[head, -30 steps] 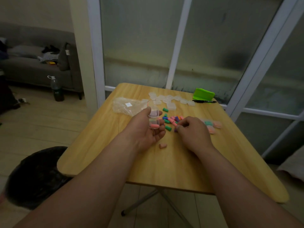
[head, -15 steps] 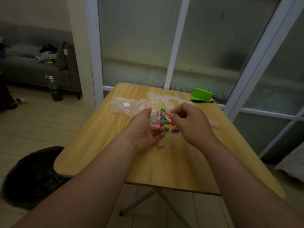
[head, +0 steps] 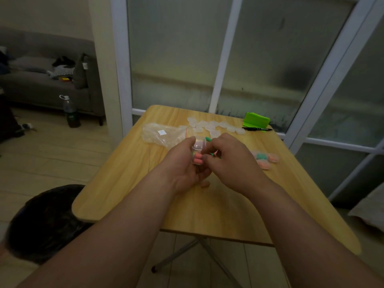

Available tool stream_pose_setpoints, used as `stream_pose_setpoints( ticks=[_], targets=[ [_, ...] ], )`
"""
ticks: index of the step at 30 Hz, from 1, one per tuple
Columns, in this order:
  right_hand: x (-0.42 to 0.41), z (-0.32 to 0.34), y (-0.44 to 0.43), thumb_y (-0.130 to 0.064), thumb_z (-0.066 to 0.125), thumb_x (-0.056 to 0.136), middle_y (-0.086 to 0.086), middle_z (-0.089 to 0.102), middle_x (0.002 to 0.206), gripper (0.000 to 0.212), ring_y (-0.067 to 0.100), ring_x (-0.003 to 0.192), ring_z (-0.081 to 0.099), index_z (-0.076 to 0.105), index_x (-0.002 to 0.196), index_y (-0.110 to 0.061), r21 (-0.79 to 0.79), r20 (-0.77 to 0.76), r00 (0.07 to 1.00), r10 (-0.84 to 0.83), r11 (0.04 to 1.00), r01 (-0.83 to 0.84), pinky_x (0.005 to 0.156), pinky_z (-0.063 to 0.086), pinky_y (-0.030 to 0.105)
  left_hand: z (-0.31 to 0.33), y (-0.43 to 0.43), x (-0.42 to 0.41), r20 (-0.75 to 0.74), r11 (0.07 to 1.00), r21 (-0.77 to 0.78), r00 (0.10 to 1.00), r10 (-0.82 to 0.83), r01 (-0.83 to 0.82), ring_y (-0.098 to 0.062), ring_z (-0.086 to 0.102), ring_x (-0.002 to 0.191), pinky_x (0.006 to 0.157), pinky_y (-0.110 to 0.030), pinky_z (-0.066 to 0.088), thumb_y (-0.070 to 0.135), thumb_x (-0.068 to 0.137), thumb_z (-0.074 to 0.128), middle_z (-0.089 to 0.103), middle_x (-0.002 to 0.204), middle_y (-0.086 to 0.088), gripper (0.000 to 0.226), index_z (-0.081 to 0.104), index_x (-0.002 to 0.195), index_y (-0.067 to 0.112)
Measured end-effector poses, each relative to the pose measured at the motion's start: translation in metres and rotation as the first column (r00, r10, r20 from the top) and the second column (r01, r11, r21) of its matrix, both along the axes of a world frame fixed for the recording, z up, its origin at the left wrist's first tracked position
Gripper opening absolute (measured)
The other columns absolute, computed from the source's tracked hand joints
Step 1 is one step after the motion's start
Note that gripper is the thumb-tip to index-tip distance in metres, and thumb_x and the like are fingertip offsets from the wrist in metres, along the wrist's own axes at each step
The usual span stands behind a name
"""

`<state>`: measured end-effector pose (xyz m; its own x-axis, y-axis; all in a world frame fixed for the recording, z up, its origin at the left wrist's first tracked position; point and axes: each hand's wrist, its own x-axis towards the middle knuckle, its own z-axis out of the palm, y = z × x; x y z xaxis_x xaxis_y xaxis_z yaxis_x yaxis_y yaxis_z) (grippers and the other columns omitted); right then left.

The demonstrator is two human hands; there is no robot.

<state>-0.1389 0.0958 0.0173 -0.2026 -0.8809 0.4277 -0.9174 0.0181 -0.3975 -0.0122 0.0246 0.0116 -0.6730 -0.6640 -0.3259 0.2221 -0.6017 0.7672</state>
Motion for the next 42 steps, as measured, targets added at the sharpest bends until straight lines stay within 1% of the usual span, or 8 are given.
stream_pose_setpoints(
  ticks=[6, 12, 15, 19, 24, 29, 36, 42],
  targets=[
    [-0.006, -0.001, 0.001, -0.029, 0.071, 0.096, -0.010, 0.061, 0.096, 0.004, 0.003, 0.087, 0.058, 0.075, 0.097, -0.029, -0.064, 0.137, 0.991, 0.011, 0.998, -0.003, 0.073, 0.044, 0.024, -0.001, -0.001, 0.000, -0.015, 1.000, -0.015, 1.000, -0.026, 0.026, -0.014, 0.057, 0.062, 0.066, -0.031, 0.051, 0.049, 0.109, 0.036, 0.062, 0.075, -0.005, 0.057, 0.063, 0.138, 0.008],
    [-0.017, -0.005, -0.005, -0.029, 0.065, 0.099, -0.010, 0.072, 0.096, 0.012, 0.012, 0.092, 0.069, 0.074, 0.106, -0.026, -0.120, 0.386, 0.921, -0.044, 0.988, 0.097, 0.081, 0.063, 0.051, 0.001, 0.002, 0.001, -0.045, 0.994, 0.019, 0.994, -0.103, 0.104, -0.014, 0.047, 0.061, 0.062, -0.029, 0.045, 0.054, 0.108, 0.033, 0.048, 0.074, -0.001, 0.051, 0.063, 0.116, 0.013],
    [-0.013, -0.002, -0.002, -0.034, 0.059, 0.105, -0.011, 0.070, 0.118, 0.031, 0.009, 0.108, 0.066, 0.070, 0.133, -0.026, -0.046, 0.435, 0.900, -0.040, 0.997, 0.066, 0.094, 0.060, 0.051, 0.001, 0.005, 0.000, -0.045, 0.988, 0.033, 0.988, -0.147, 0.149, -0.015, 0.045, 0.062, 0.063, -0.030, 0.046, 0.061, 0.106, 0.033, 0.037, 0.077, 0.000, 0.057, 0.060, 0.115, 0.012],
    [-0.004, 0.005, 0.006, -0.032, 0.057, 0.107, -0.016, 0.071, 0.112, 0.024, 0.001, 0.101, 0.065, 0.074, 0.124, -0.028, -0.073, 0.436, 0.900, 0.030, 0.997, 0.002, 0.088, 0.059, 0.040, -0.002, 0.000, -0.002, -0.067, 0.991, 0.065, 0.991, -0.114, 0.119, -0.014, 0.045, 0.065, 0.066, -0.030, 0.051, 0.063, 0.105, 0.034, 0.047, 0.077, -0.003, 0.067, 0.062, 0.129, 0.007],
    [0.001, 0.000, 0.015, -0.037, 0.075, 0.096, -0.014, 0.073, 0.105, 0.008, 0.002, 0.102, 0.065, 0.073, 0.102, -0.032, -0.031, 0.340, 0.937, 0.081, 0.997, -0.075, 0.084, 0.054, 0.032, -0.003, -0.004, -0.002, -0.078, 0.989, 0.044, 0.988, -0.134, 0.138, -0.019, 0.071, 0.082, 0.122, -0.050, 0.031, 0.061, 0.106, 0.031, 0.074, 0.091, -0.009, 0.074, 0.061, 0.141, 0.004],
    [0.002, -0.007, 0.019, -0.036, 0.079, 0.094, -0.014, 0.071, 0.104, 0.018, -0.001, 0.100, 0.064, 0.064, 0.103, -0.031, -0.041, 0.280, 0.956, 0.088, 0.996, -0.080, 0.082, 0.055, 0.028, 0.006, 0.006, 0.000, -0.069, 0.985, 0.022, 0.983, -0.171, 0.173, -0.016, 0.056, 0.059, 0.069, -0.033, 0.047, 0.046, 0.106, 0.036, 0.056, 0.075, -0.006, 0.048, 0.058, 0.127, 0.008],
    [-0.008, -0.009, 0.024, -0.037, 0.081, 0.092, -0.016, 0.064, 0.129, 0.059, -0.012, 0.109, 0.061, 0.052, 0.143, -0.028, -0.039, 0.316, 0.946, 0.076, 0.997, -0.067, 0.083, 0.046, 0.002, -0.001, 0.012, -0.002, -0.028, 0.973, -0.179, 0.988, -0.151, 0.144, -0.028, 0.070, 0.121, 0.119, -0.051, 0.040, 0.003, 0.103, 0.042, 0.073, 0.127, -0.019, 0.040, 0.062, 0.137, 0.006],
    [-0.014, -0.014, 0.026, -0.047, 0.079, 0.092, -0.009, 0.059, 0.137, 0.065, 0.001, 0.121, 0.056, 0.050, 0.148, -0.031, -0.021, 0.312, 0.950, 0.015, 1.000, -0.009, 0.091, 0.043, 0.009, -0.002, 0.012, -0.008, -0.092, 0.987, -0.158, 0.995, -0.033, 0.018, -0.032, 0.076, 0.107, 0.089, -0.039, 0.064, -0.009, 0.103, 0.042, 0.068, 0.127, -0.029, 0.048, 0.044, 0.151, -0.001]
  ],
)
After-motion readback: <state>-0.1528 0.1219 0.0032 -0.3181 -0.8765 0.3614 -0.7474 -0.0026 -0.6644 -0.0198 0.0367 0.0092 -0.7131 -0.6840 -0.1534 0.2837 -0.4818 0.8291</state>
